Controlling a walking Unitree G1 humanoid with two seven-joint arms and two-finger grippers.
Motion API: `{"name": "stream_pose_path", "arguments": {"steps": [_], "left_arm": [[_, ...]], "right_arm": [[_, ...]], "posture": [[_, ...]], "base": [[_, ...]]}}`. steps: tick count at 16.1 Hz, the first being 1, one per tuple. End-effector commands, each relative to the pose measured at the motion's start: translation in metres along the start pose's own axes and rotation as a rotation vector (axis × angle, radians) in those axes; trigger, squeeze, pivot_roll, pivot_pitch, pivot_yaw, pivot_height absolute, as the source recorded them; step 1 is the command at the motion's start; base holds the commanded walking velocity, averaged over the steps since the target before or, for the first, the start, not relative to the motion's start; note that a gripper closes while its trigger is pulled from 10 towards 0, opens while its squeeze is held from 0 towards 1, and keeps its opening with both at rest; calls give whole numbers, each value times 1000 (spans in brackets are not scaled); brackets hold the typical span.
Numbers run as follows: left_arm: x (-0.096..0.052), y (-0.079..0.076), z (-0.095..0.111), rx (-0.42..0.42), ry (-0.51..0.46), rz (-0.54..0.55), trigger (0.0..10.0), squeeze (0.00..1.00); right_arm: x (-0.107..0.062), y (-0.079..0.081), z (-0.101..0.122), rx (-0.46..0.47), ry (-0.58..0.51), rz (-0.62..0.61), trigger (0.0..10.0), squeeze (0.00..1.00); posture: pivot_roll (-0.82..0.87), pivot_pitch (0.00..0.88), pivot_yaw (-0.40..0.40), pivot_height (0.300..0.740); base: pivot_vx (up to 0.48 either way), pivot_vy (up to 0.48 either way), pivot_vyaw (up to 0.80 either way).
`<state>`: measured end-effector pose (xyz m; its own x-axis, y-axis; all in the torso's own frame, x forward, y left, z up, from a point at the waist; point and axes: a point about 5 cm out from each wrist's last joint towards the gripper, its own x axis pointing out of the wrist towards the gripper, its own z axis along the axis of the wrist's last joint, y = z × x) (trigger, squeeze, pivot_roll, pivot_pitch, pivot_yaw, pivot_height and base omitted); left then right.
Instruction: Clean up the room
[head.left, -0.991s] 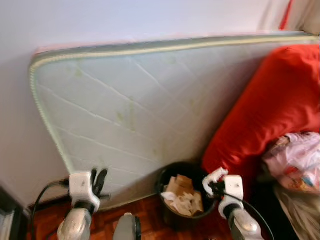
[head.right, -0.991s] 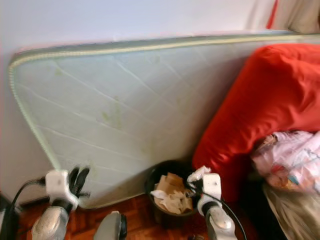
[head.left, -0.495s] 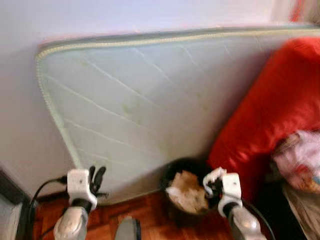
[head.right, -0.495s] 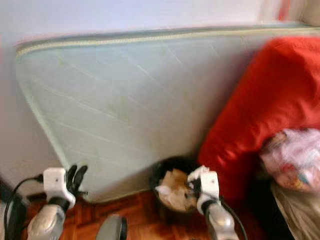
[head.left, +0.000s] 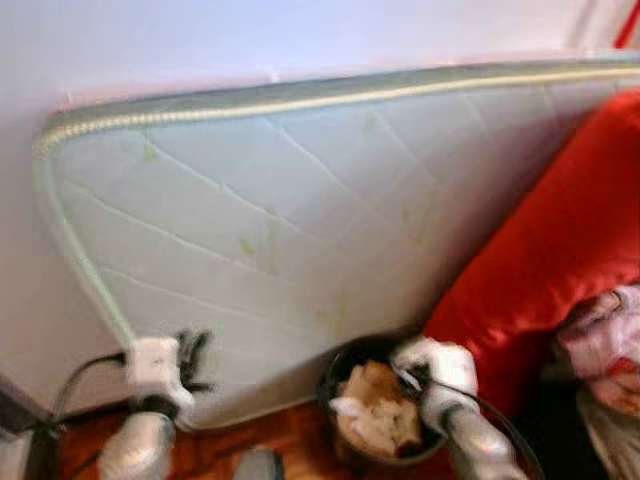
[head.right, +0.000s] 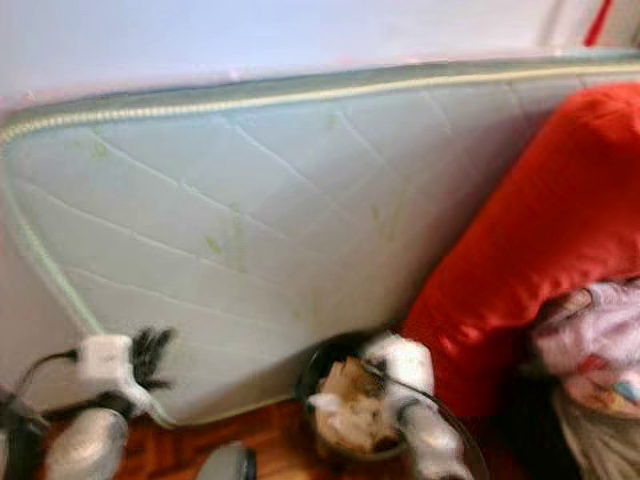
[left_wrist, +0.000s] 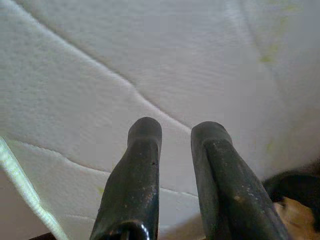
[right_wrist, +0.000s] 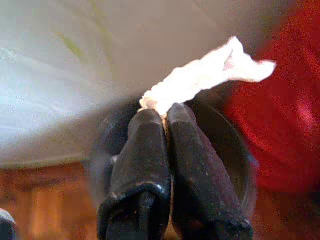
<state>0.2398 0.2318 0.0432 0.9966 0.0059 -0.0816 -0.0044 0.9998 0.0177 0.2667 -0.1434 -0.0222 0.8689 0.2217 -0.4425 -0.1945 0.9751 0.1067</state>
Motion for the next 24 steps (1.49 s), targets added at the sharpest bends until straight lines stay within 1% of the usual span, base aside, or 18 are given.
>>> {"name": "stream_pose_path", "arguments": {"steps": [1,3,4,6,8,9,11,12,13,15,16,17,18,20,22,24], "left_arm": [[4,-8,8,-13,-32,-26,10000,0],[2,-6,9,-12,-35,-20,10000,0],[1,-7,11,-17,-42,-18,10000,0],[1,-8,20,-34,-69,-13,10000,0],[0,-10,25,-44,-79,-19,10000,0],[-3,-13,33,-43,-93,-33,10000,0],[-10,-13,38,-55,-98,-24,10000,0],[-13,-13,40,-58,-101,-20,10000,0],[-17,-11,40,-71,-99,0,10000,0],[-19,-10,43,-73,-95,13,10000,0],[-23,-10,47,-75,-97,22,10000,0],[-27,-11,49,-76,-96,26,10000,0],[-30,-11,53,-75,-97,29,10000,0],[-35,-9,56,-74,-100,41,10000,0],[-39,-11,60,-74,-100,43,10000,0],[-40,-13,64,-76,-100,46,10000,0]], "right_arm": [[-5,-16,-2,-18,16,-46,10000,0],[-1,-13,2,-13,17,-51,10000,0],[1,-11,5,-25,18,-44,10000,0],[4,-13,8,8,37,-58,10000,0],[4,-14,7,9,55,-59,10000,0],[6,-15,9,14,69,-51,10000,0],[7,-13,8,-3,104,-30,10000,0],[7,-12,8,2,111,-20,10000,0],[8,-11,7,-3,127,-25,10000,0],[8,-8,5,-3,151,-16,10000,0],[8,-7,3,-9,171,0,10000,0],[7,-7,2,-14,178,0,10000,0],[8,-6,3,-19,178,-3,10000,0],[13,-3,12,-18,147,-2,10000,0],[20,4,27,-19,93,8,10000,0],[24,9,36,-27,73,14,10000,0]], "posture": [[170,0,-51,623],[172,0,-50,623],[177,0,-53,623],[194,0,-55,623],[213,3,-63,623],[218,49,-56,623],[222,83,-57,623],[225,129,-62,623],[232,157,-72,623],[238,180,-84,623],[261,212,-96,623],[270,222,-98,623],[276,236,-100,623],[291,256,-105,623],[304,270,-110,623],[310,276,-112,623]], "base": [[368,0,0],[0,0,0],[0,0,0],[0,0,0],[0,0,0],[0,0,0],[0,0,0],[0,0,0],[0,0,0],[0,0,0],[0,0,0],[0,0,0],[0,0,0],[0,0,0],[0,0,0],[0,0,0]]}}
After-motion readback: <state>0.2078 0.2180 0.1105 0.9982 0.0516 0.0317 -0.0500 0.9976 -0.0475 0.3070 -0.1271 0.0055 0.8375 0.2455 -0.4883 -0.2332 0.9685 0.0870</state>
